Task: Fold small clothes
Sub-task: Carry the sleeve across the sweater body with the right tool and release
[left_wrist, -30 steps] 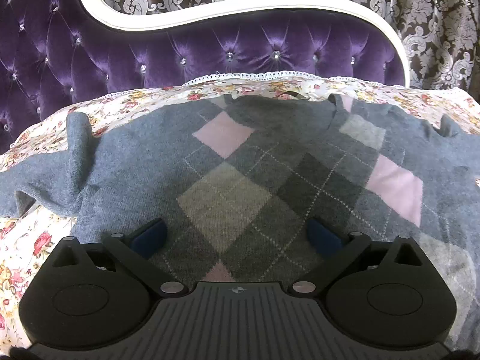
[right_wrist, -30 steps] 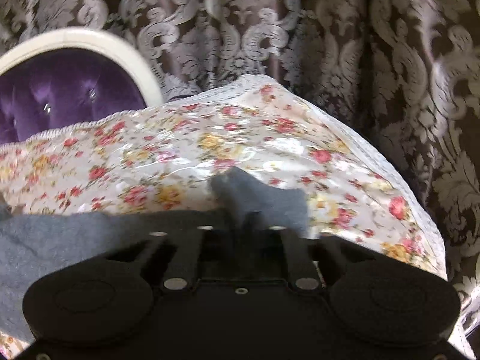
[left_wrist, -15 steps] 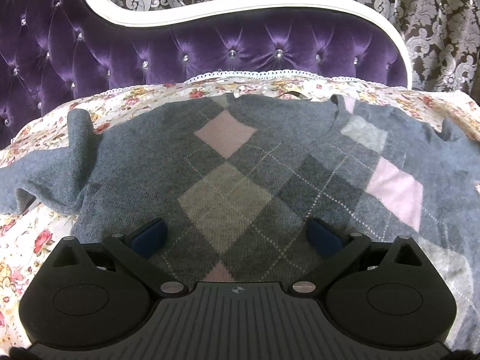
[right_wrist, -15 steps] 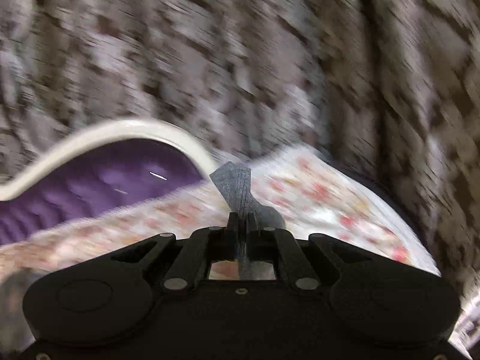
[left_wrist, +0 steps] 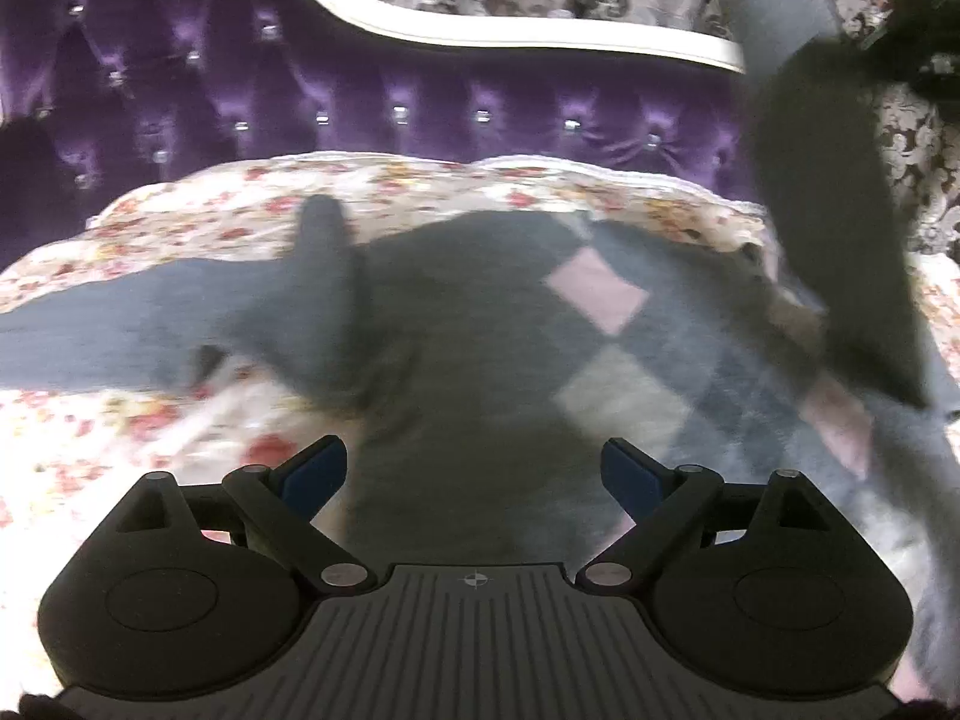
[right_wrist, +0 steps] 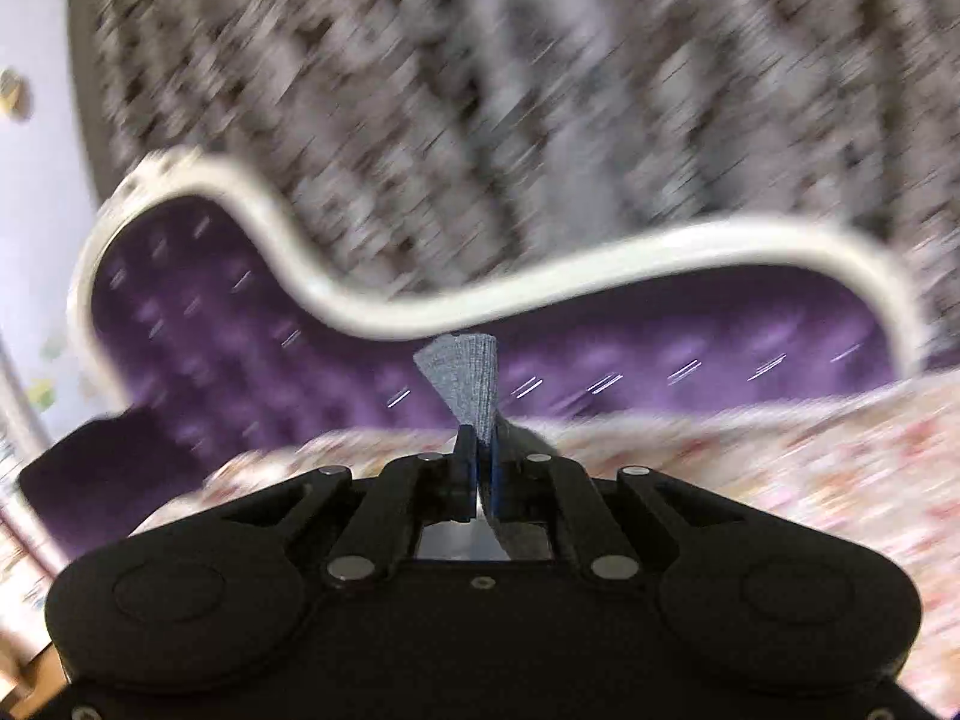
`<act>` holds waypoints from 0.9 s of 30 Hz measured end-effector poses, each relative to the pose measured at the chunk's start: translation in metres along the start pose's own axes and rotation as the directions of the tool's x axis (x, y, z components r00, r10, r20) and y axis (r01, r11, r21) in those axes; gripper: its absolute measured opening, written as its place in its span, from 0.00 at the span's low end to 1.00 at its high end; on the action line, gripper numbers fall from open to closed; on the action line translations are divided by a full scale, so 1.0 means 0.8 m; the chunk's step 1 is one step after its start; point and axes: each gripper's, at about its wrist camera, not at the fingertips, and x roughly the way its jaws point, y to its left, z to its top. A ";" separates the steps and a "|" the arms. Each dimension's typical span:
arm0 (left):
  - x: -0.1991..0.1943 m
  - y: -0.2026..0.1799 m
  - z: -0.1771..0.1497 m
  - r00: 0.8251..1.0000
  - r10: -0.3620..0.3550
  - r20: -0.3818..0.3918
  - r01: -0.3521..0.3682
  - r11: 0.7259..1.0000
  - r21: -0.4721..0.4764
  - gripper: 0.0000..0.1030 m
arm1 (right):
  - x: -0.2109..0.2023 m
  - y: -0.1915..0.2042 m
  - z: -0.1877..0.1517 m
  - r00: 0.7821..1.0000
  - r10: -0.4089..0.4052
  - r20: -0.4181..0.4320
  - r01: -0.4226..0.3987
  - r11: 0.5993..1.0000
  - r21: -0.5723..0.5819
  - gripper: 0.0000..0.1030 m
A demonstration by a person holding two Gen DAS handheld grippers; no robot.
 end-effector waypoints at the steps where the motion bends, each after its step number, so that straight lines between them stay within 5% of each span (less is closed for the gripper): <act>1: -0.001 0.008 -0.001 1.000 0.012 0.000 -0.012 1.000 0.000 0.89 | 0.022 0.012 -0.015 0.999 0.024 -0.032 -0.024 1.000 -0.004 0.09; 9: -0.001 0.052 -0.010 0.998 0.064 -0.025 -0.064 0.998 -0.021 0.89 | 0.134 0.070 -0.132 0.977 0.050 -0.209 -0.068 0.995 -0.080 0.11; 12: -0.006 0.054 -0.009 0.998 0.065 -0.015 -0.065 0.998 -0.015 0.89 | 0.131 0.068 -0.156 0.971 0.084 -0.225 -0.103 0.992 -0.075 0.25; 15: -0.012 0.045 0.001 0.998 0.058 0.017 -0.058 0.998 0.004 0.89 | 0.104 0.058 -0.158 0.971 0.146 -0.191 -0.156 0.987 -0.043 0.56; 16: -0.014 0.041 0.004 0.998 0.054 0.030 -0.054 0.998 0.010 0.89 | 0.097 0.054 -0.158 0.975 0.144 -0.172 -0.154 0.987 -0.049 0.58; 21: -0.005 0.010 0.021 0.998 0.024 0.062 -0.027 0.998 0.056 0.89 | 0.039 -0.025 -0.143 0.990 0.081 -0.112 -0.077 0.996 0.037 0.58; 27: 0.034 -0.034 0.021 0.998 0.025 0.052 -0.033 0.986 0.164 0.89 | -0.025 -0.154 -0.138 0.988 -0.138 -0.063 0.146 0.976 0.163 0.58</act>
